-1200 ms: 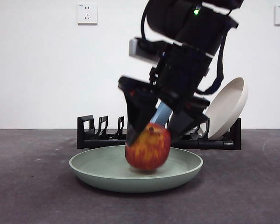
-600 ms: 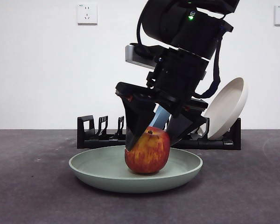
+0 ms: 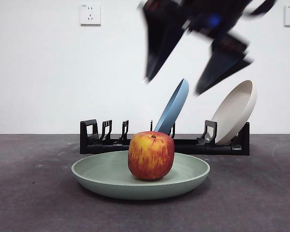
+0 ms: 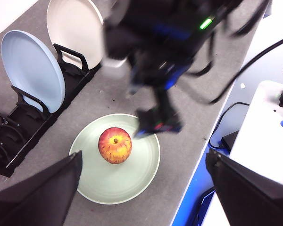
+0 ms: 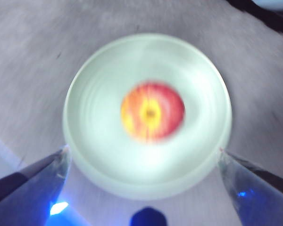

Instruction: Take the green plate from the plate rack,put the plate on the table,take the apple from the table,put the apple in the plate

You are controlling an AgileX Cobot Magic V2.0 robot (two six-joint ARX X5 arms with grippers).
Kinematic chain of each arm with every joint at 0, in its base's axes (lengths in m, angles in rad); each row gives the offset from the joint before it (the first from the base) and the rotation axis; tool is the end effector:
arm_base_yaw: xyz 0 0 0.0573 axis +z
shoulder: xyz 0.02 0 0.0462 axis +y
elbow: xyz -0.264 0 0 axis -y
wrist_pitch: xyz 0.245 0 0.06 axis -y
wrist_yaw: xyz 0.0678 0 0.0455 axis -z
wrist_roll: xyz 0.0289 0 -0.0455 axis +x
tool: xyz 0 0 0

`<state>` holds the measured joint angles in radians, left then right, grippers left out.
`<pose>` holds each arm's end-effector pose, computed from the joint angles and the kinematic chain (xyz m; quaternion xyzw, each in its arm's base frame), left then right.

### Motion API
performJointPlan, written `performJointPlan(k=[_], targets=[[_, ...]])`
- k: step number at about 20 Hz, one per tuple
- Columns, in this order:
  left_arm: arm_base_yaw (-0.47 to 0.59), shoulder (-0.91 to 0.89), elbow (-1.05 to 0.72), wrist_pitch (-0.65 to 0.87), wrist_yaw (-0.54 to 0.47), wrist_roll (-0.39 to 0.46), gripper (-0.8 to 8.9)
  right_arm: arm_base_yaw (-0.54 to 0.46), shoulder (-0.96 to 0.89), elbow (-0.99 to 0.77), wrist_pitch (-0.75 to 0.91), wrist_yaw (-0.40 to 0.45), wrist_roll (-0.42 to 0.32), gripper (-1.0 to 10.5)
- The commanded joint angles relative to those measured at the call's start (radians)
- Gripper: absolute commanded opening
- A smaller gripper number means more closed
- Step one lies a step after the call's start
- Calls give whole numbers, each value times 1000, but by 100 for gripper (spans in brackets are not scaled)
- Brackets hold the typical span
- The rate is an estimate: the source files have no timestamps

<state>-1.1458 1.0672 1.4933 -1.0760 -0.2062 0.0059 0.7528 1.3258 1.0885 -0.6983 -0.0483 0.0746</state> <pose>0.0744 -0.1501 0.4325 0.2022 0.2478 -0.4297 0.8444 0.1928 0.1826 0.2825 -0.1248 0.4359 0.3320 0.8271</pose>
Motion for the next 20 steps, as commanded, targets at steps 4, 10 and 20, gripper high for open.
performJointPlan(k=[4,10,20], targets=[[1,1,0,-34,1,-11,440,2,-272,3,-312,2,-5,563],[1,1,0,-79,2,-15,437,2,-475,3,-472,3,15,483],[1,1,0,-79,3,-14,-7,2,-575,3,-480,2,14,-10]])
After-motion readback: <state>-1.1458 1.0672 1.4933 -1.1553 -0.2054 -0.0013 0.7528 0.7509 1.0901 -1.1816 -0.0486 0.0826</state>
